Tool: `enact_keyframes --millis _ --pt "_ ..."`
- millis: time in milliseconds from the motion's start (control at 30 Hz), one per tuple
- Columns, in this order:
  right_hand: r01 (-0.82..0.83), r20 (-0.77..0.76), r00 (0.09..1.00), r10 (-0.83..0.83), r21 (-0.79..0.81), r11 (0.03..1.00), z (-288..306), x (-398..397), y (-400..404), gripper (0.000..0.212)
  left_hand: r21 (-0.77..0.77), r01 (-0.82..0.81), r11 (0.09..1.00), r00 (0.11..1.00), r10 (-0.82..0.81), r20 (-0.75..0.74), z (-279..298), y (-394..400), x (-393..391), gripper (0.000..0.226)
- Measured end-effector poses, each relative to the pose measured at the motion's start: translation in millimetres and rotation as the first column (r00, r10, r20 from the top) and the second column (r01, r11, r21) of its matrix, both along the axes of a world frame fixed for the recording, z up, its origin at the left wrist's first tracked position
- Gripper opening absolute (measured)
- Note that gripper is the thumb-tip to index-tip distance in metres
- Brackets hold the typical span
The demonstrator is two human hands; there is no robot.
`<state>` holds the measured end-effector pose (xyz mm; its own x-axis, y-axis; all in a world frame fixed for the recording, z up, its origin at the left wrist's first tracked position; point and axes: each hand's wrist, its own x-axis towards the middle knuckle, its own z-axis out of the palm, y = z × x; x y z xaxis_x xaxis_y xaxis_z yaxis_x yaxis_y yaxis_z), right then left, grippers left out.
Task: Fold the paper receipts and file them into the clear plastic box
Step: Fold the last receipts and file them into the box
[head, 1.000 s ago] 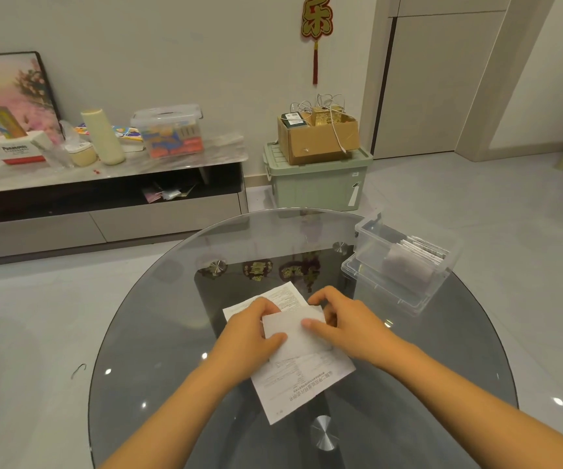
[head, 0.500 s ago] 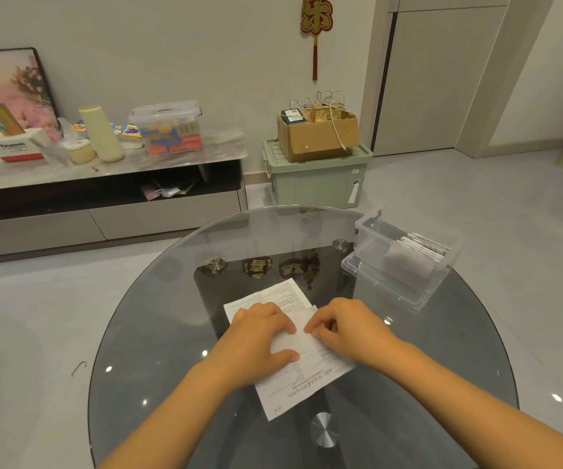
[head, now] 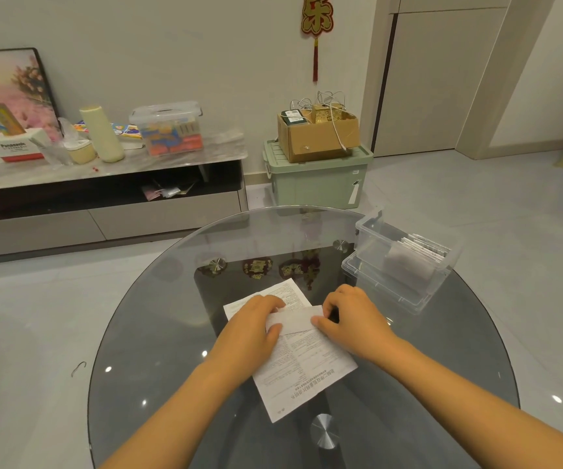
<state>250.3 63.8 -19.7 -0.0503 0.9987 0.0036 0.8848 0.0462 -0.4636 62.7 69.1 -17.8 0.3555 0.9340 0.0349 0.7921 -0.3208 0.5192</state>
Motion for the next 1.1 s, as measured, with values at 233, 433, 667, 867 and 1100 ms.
enact_keyframes --millis 233,433,667,867,1100 --pt "-0.079 0.029 0.997 0.078 0.027 0.996 5.2 -3.0 1.6 0.031 0.109 -0.017 0.994 0.998 0.024 -0.061 -2.8 3.7 -0.7 0.021" --pt "-0.189 0.095 0.976 0.194 -0.060 0.980 15.1 2.8 -4.2 0.037 0.146 0.137 0.980 0.981 -0.115 -0.154 -2.7 -2.2 2.9 0.030" --pt "-0.286 -0.015 0.958 0.286 -0.137 0.948 19.8 10.7 -19.1 0.027 0.030 0.244 0.969 0.962 -0.239 -0.130 -4.0 -3.5 -1.4 0.036" --pt "-0.307 -0.038 0.952 0.305 -0.083 0.948 26.5 13.2 -16.5 0.008 -0.039 0.276 0.960 0.955 -0.278 -0.102 -2.5 -1.2 -5.5 0.044" --pt "-0.252 -0.229 0.944 0.239 -0.028 0.967 24.9 -0.4 -11.3 0.008 -0.047 0.170 0.984 0.985 -0.168 0.043 -0.7 -6.8 10.2 0.029"
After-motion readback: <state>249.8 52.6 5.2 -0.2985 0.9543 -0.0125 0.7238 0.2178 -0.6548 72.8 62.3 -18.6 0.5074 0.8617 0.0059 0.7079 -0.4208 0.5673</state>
